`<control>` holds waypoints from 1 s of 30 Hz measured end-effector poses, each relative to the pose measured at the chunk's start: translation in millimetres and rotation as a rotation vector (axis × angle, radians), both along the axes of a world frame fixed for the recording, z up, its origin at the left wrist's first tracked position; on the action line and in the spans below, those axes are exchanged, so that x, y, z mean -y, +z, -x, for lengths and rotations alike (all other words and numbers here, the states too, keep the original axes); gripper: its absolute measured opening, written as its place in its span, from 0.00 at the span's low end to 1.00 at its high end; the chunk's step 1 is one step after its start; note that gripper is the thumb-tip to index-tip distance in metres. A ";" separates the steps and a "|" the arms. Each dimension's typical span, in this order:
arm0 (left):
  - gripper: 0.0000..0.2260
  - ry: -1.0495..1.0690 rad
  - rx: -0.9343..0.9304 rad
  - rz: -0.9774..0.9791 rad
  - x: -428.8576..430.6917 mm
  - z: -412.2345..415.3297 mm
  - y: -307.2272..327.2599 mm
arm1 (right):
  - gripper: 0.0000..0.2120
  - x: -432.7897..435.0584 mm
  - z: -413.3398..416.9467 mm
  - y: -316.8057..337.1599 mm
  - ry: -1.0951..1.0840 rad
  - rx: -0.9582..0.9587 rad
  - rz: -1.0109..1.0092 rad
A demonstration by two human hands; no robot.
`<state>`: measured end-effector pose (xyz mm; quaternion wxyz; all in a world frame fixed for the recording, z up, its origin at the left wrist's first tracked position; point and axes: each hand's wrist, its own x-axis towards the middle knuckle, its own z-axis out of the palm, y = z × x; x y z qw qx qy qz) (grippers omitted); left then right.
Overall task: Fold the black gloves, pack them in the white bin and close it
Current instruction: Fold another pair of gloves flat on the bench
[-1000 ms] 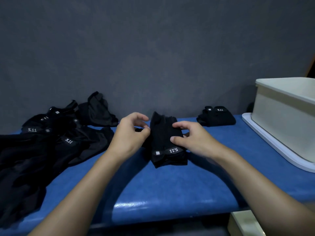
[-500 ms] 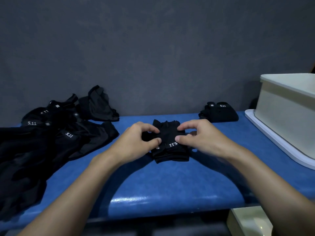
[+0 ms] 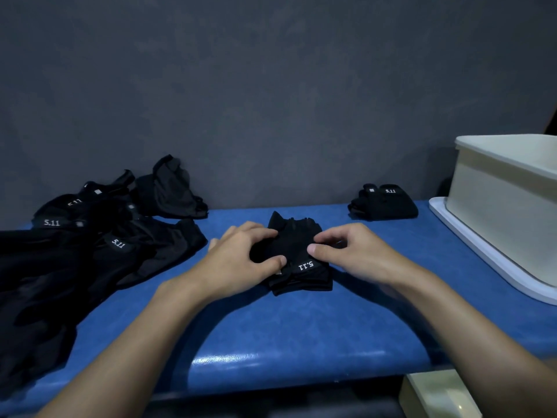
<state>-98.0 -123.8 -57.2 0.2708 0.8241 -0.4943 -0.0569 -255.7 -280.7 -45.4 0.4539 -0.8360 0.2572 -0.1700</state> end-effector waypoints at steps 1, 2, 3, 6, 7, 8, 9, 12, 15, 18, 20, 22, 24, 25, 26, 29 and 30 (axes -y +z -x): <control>0.27 0.008 0.018 0.002 0.3 0.3 1.3 | 0.07 -1.8 0.3 2.1 -0.003 0.010 -0.009; 0.27 0.013 0.024 0.010 0.3 0.8 3.1 | 0.09 -2.8 0.3 3.6 -0.001 0.014 -0.008; 0.28 0.012 0.020 0.022 0.2 1.3 4.6 | 0.11 -4.6 1.1 5.5 0.003 0.016 -0.004; 0.32 -0.004 0.006 0.051 -0.6 4.6 7.6 | 0.11 -6.8 4.7 9.1 0.023 0.001 0.096; 0.32 -0.009 0.011 0.049 -0.1 4.9 7.0 | 0.11 -8.3 5.8 9.9 0.023 -0.015 0.143; 0.31 -0.011 0.017 0.037 0.3 5.4 5.9 | 0.15 -7.2 5.7 8.3 0.024 -0.040 0.185; 0.30 -0.014 0.020 0.028 1.1 5.0 4.6 | 0.20 -6.8 5.5 7.3 0.018 -0.071 0.209; 0.35 -0.020 -0.011 0.010 1.7 4.2 2.3 | 0.25 -4.1 5.3 4.6 0.027 -0.108 0.175; 0.39 -0.015 -0.026 -0.010 1.8 1.9 -0.1 | 0.19 -2.9 5.6 3.3 0.057 -0.131 0.131; 0.29 -0.019 -0.106 0.035 -0.5 -3.7 1.5 | 0.20 -0.2 2.7 -1.7 0.030 -0.160 0.234; 0.15 -0.014 -0.148 0.096 -5.6 -10.9 4.9 | 0.20 -0.3 4.0 -2.2 0.054 -0.094 0.373; 0.11 -0.004 -0.140 0.113 -13.6 -18.0 10.2 | 0.18 -3.9 8.2 1.5 0.172 -0.028 0.412; 0.11 -0.001 -0.147 0.105 -19.8 -23.7 11.2 | 0.16 -8.1 9.9 2.6 0.266 -0.043 0.441; 0.11 -0.002 -0.155 0.094 -21.4 -24.6 10.6 | 0.15 -9.1 9.2 1.5 0.282 -0.043 0.469; 0.11 -0.005 -0.161 0.085 -22.3 -24.7 9.4 | 0.14 -8.6 7.8 -0.9 0.275 -0.024 0.482; 0.12 -0.017 -0.166 0.076 -21.5 -22.9 5.5 | 0.10 -5.5 6.3 -2.4 0.244 0.084 0.405; 0.12 -0.021 -0.164 0.082 -21.4 -22.1 5.2 | 0.09 -5.2 7.8 -0.1 0.242 0.115 0.386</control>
